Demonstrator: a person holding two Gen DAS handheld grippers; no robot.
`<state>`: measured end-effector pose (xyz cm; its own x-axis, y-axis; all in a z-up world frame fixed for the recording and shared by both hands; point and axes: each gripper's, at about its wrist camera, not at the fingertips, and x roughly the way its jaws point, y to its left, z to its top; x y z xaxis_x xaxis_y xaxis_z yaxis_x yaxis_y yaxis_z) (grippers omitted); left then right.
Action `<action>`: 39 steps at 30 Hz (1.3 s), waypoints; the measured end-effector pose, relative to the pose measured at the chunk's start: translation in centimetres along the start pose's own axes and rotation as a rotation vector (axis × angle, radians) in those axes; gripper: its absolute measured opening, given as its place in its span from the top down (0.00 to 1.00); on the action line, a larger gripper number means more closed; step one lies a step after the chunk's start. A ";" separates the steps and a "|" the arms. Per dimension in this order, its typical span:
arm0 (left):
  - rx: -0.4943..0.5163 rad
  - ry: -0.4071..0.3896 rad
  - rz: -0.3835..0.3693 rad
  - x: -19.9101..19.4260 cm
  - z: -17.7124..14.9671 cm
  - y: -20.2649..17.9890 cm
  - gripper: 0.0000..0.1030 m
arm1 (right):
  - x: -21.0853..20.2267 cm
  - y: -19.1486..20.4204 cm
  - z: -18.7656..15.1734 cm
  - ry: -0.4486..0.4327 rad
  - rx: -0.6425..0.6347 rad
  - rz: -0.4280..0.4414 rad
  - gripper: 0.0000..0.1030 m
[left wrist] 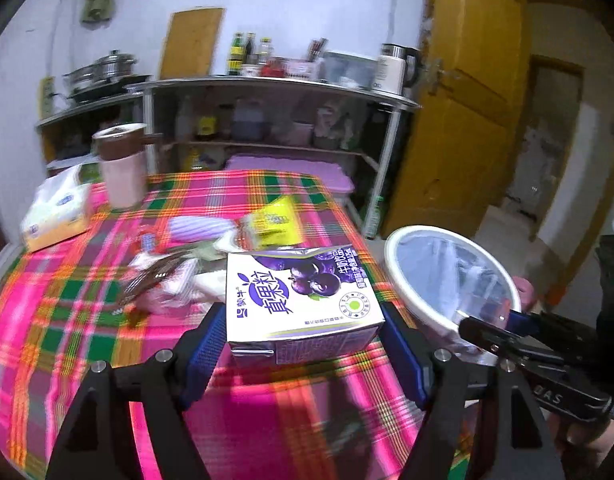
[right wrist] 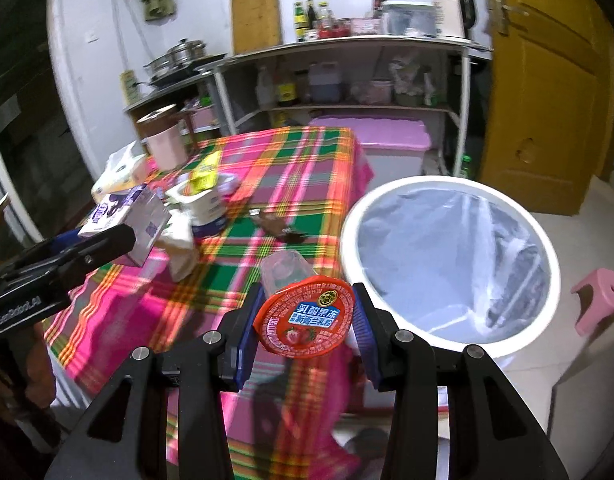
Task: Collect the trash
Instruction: 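Carry both items over the white bin and open both tools to drop them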
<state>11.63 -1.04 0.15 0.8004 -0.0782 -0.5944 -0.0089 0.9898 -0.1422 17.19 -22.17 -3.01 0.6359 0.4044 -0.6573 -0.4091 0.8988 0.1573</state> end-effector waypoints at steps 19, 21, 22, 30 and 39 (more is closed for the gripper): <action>0.171 0.111 -0.280 9.8 2.6 -10.6 0.27 | 0.9 -10.8 -0.3 0.047 0.170 -0.155 0.57; 0.177 0.123 -0.291 10.6 2.6 -11.1 0.27 | 1.3 -11.4 -0.4 0.057 0.178 -0.159 0.57; 0.182 0.128 -0.296 11.0 2.6 -11.4 0.27 | 1.4 -11.6 -0.4 0.061 0.181 -0.160 0.57; 0.207 0.168 -0.332 13.9 2.6 -12.8 0.26 | 3.0 -12.9 -0.3 0.093 0.204 -0.168 0.56; 0.206 0.172 -0.350 14.6 2.7 -13.2 0.26 | 3.0 -13.4 -0.3 0.076 0.214 -0.169 0.47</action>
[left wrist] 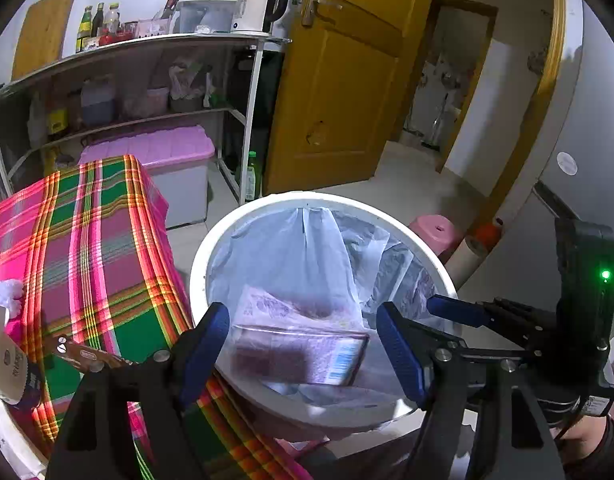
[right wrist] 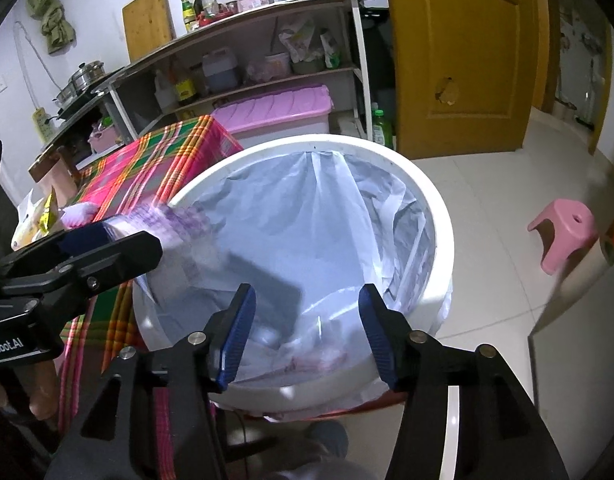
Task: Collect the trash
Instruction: 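Carry both items over the white bin and open both tools to drop them, then move both open tools back from the bin toward the table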
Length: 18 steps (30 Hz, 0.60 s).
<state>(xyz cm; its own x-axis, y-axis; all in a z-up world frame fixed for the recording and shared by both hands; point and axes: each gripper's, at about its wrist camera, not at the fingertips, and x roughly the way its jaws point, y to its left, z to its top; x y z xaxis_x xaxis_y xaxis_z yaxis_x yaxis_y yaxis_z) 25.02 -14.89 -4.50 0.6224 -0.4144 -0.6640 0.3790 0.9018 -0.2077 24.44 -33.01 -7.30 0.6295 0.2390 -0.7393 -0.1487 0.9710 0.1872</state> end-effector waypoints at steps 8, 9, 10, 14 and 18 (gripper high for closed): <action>-0.025 -0.032 0.006 -1.7 -0.1 0.3 0.26 | -1.6 0.1 0.0 -0.048 0.004 0.001 0.46; -0.026 -0.038 0.010 -2.1 -0.2 0.4 0.26 | -1.8 0.1 0.0 -0.055 0.005 0.003 0.45; -0.028 -0.046 0.016 -2.6 -0.3 0.4 0.26 | -2.1 0.3 -0.1 -0.063 0.007 0.008 0.43; -0.037 -0.069 0.046 -4.3 -0.7 0.4 0.26 | -3.2 0.9 -0.4 -0.082 0.004 0.018 0.41; -0.052 -0.095 0.078 -6.5 -1.5 0.6 0.26 | -4.2 2.0 -0.9 -0.081 -0.005 0.042 0.41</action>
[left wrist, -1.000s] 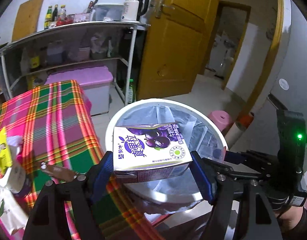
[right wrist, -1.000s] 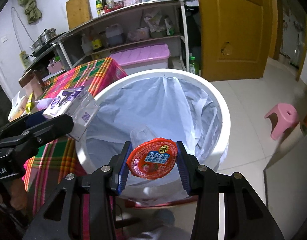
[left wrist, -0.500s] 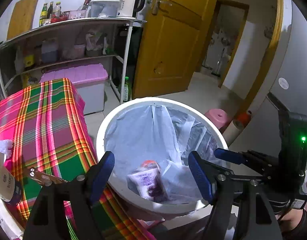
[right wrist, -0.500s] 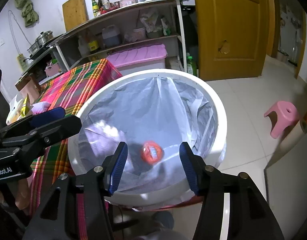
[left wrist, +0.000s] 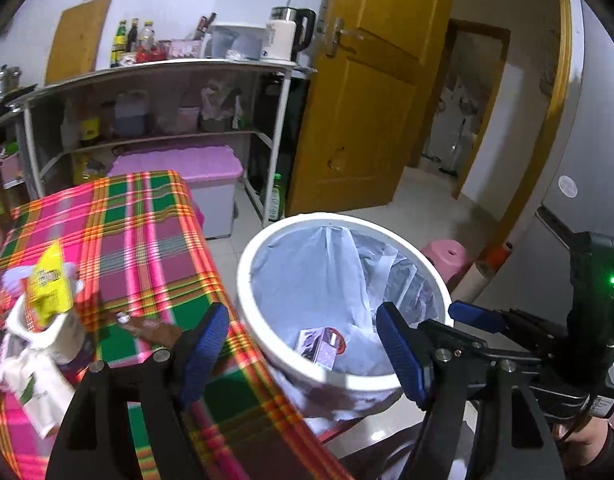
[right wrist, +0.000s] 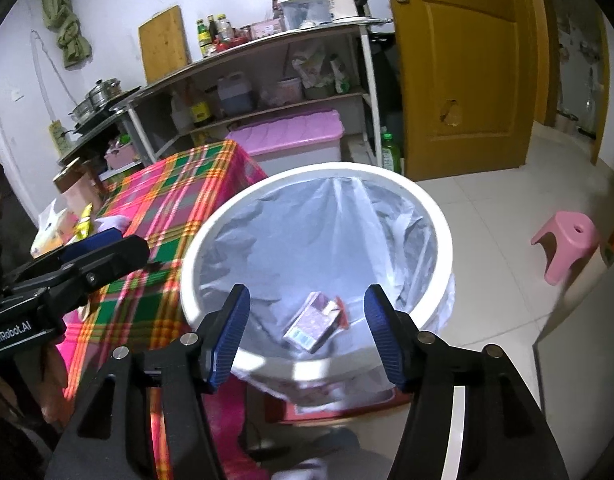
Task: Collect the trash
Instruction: 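Move both open tools back from the bin toward the table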
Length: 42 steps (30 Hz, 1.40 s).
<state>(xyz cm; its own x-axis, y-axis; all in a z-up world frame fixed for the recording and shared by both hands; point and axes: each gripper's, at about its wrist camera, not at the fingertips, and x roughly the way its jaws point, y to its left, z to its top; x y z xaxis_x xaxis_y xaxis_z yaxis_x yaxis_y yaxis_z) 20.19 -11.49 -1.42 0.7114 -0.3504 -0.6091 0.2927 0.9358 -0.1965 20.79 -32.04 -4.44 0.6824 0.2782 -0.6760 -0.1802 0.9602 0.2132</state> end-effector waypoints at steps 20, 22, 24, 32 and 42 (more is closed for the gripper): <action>-0.064 -0.076 0.197 -9.6 -3.5 3.7 0.26 | -2.8 8.1 -1.9 0.008 -0.142 0.117 0.41; -0.074 -0.079 0.209 -10.0 -3.9 4.3 0.27 | -2.7 8.8 -1.9 0.010 -0.156 0.131 0.41; -0.083 -0.082 0.224 -10.4 -4.2 4.9 0.27 | -2.4 9.6 -2.1 0.017 -0.172 0.140 0.42; -0.116 -0.079 0.265 -11.2 -5.3 7.3 0.27 | -1.1 11.9 -2.1 0.050 -0.203 0.162 0.42; -0.160 -0.061 0.318 -11.1 -6.3 10.2 0.27 | 1.0 14.3 -2.0 0.090 -0.245 0.214 0.42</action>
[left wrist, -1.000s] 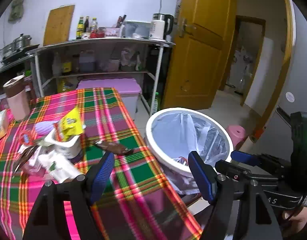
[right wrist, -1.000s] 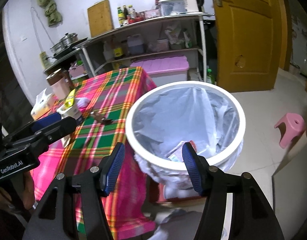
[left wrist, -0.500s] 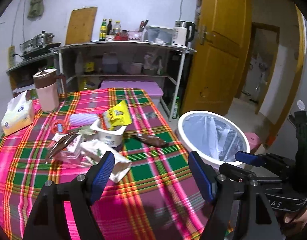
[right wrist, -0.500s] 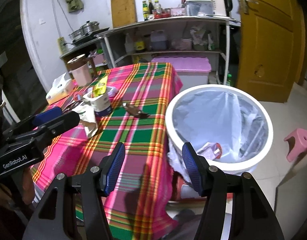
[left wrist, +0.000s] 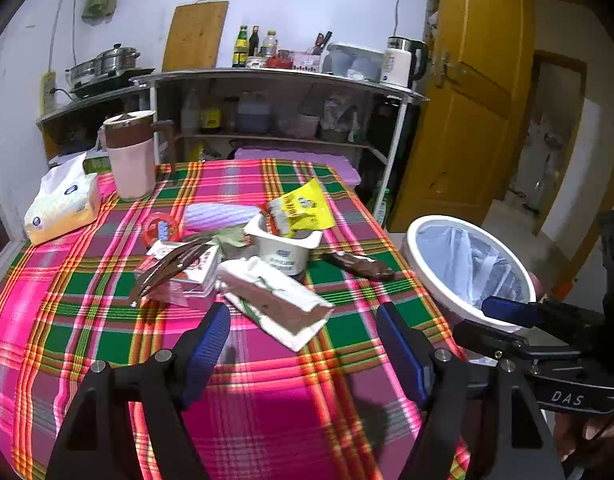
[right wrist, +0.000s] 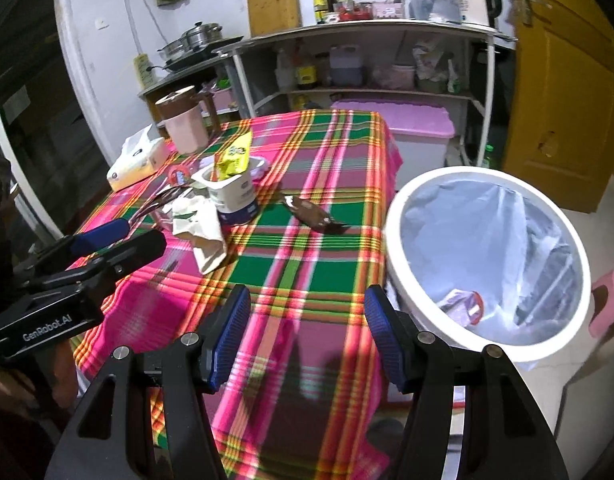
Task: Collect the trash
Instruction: 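Move both open tools back from the bin toward the table, then grasp the white paper bag with the right tool while the left tool grasps the brown chocolate wrapper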
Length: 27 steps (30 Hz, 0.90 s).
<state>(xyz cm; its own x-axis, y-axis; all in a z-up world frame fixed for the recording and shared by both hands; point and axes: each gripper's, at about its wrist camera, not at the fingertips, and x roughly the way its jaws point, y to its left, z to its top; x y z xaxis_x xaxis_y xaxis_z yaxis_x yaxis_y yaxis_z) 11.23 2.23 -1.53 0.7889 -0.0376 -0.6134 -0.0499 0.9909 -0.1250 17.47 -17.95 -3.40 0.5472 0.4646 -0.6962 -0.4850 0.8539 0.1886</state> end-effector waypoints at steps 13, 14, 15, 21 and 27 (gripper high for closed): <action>-0.077 0.010 0.077 0.4 -0.4 5.3 0.27 | 3.8 3.1 1.5 0.036 -0.083 0.091 0.42; -0.079 0.010 0.081 0.4 -0.4 5.6 0.27 | 4.1 3.4 1.6 0.037 -0.088 0.100 0.42; -0.080 0.010 0.085 0.5 -0.3 5.8 0.27 | 4.3 3.7 1.8 0.037 -0.095 0.109 0.42; -0.091 0.009 0.105 1.1 0.1 7.7 0.27 | 6.2 5.4 2.4 0.049 -0.145 0.140 0.42; -0.100 0.020 0.106 2.4 0.8 9.6 0.27 | 8.3 6.5 2.9 0.079 -0.168 0.148 0.42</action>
<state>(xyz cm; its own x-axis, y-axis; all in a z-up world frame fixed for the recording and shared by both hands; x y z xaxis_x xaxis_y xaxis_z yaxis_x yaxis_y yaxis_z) 13.11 11.75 -3.60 0.7636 0.0635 -0.6425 -0.1942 0.9717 -0.1348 20.86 -7.90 -5.98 0.4101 0.5563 -0.7228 -0.6663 0.7239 0.1791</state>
